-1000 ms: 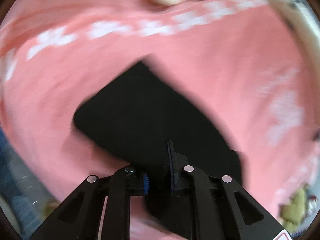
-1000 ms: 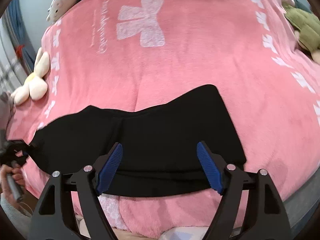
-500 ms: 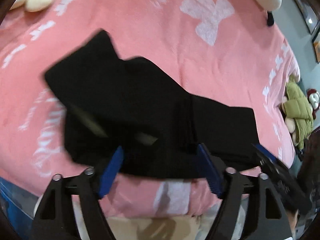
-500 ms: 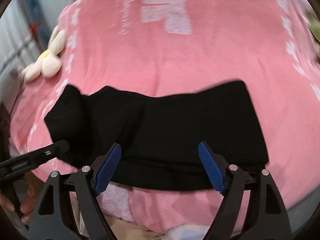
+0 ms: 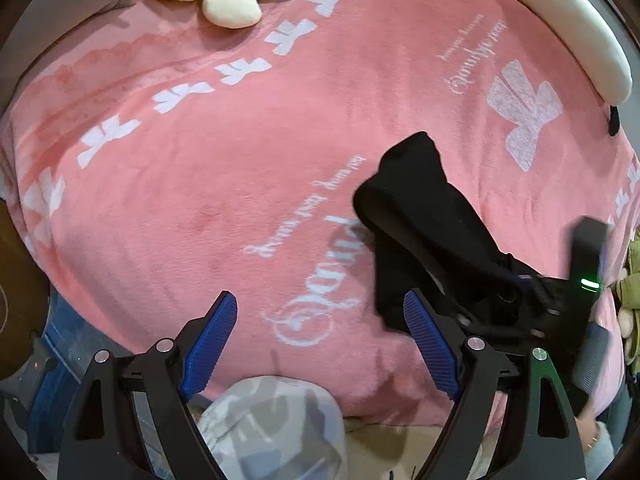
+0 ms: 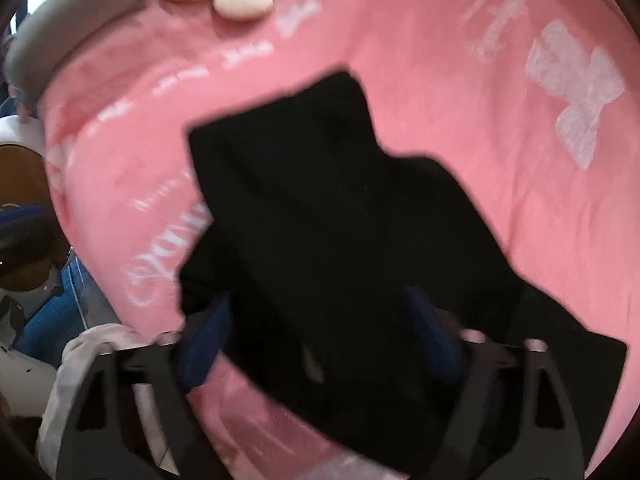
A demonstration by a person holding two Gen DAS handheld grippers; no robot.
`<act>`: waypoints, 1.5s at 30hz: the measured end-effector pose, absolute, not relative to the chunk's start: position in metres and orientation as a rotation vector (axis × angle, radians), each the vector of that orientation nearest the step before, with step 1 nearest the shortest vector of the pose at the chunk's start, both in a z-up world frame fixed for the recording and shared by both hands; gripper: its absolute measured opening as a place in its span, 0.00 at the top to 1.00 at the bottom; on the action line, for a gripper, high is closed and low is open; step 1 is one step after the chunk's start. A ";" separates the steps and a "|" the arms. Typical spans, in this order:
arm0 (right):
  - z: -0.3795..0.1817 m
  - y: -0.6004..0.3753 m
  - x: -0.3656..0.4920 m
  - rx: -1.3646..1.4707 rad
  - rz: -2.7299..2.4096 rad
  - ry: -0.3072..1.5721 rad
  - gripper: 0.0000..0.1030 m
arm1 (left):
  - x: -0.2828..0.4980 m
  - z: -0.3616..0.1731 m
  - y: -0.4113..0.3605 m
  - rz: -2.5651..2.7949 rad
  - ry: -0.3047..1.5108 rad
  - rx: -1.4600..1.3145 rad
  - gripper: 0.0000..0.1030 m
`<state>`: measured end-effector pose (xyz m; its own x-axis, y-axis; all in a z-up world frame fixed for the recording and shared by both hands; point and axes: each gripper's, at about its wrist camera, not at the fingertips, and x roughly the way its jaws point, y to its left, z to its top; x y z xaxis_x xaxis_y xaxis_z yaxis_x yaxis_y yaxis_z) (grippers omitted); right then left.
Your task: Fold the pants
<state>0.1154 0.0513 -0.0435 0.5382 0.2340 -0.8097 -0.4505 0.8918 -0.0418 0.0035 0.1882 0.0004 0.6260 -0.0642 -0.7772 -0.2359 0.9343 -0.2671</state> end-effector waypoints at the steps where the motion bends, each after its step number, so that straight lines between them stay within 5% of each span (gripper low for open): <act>1: -0.043 0.046 0.121 -0.193 0.413 0.929 0.55 | 0.002 -0.001 0.190 0.107 0.898 -0.366 0.20; 3: -0.029 0.025 0.131 -0.020 0.421 0.958 0.79 | 0.001 -0.002 0.191 0.105 0.906 -0.374 0.20; 6: 0.012 -0.057 0.132 0.503 0.511 0.892 0.82 | 0.002 -0.003 0.189 0.088 0.917 -0.400 0.20; 9: 0.040 -0.131 0.098 0.705 0.468 0.761 0.82 | 0.004 -0.004 0.181 0.057 0.917 -0.401 0.20; 12: 0.022 -0.193 0.067 0.730 0.299 0.768 0.71 | 0.009 -0.006 0.164 0.024 0.924 -0.380 0.20; 16: -0.064 -0.232 0.058 0.668 0.037 1.026 0.71 | 0.022 -0.014 0.130 -0.049 0.977 -0.388 0.20; 20: -0.056 -0.244 0.042 0.801 0.091 0.902 0.38 | 0.027 -0.003 0.098 -0.086 0.974 -0.312 0.20; 24: -0.049 -0.236 0.054 0.714 0.088 0.910 0.37 | 0.030 0.000 0.073 -0.094 0.967 -0.244 0.19; 25: -0.051 -0.235 0.057 0.696 0.081 0.906 0.50 | 0.032 -0.001 0.067 -0.102 0.978 -0.237 0.19; 26: -0.053 -0.233 0.063 0.676 0.071 0.907 0.79 | 0.033 -0.003 0.062 -0.104 0.990 -0.231 0.19; 27: -0.054 -0.231 0.066 0.635 0.030 0.914 0.87 | 0.035 -0.004 0.057 -0.108 1.000 -0.223 0.19; 31: -0.004 -0.240 0.043 0.639 0.064 0.761 0.87 | 0.037 -0.004 0.042 -0.124 1.016 -0.182 0.19; 35: -0.005 -0.250 0.027 0.445 -0.039 0.786 0.68 | 0.044 -0.010 0.036 -0.144 1.029 -0.195 0.18; 37: -0.042 -0.264 0.025 0.429 -0.089 0.934 0.69 | 0.051 -0.015 0.030 -0.161 1.057 -0.219 0.18; 41: -0.029 -0.286 -0.009 0.552 -0.115 0.817 0.46 | 0.065 -0.014 0.024 -0.204 1.071 -0.258 0.18; 45: -0.011 -0.307 -0.011 0.453 -0.213 0.759 0.38 | 0.094 -0.027 0.022 -0.206 1.089 -0.320 0.18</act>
<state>-0.0111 -0.3066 -0.0108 0.7099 -0.0244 -0.7039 0.3454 0.8831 0.3176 0.0939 0.0220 -0.0266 0.4506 -0.3192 -0.8337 0.0072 0.9352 -0.3542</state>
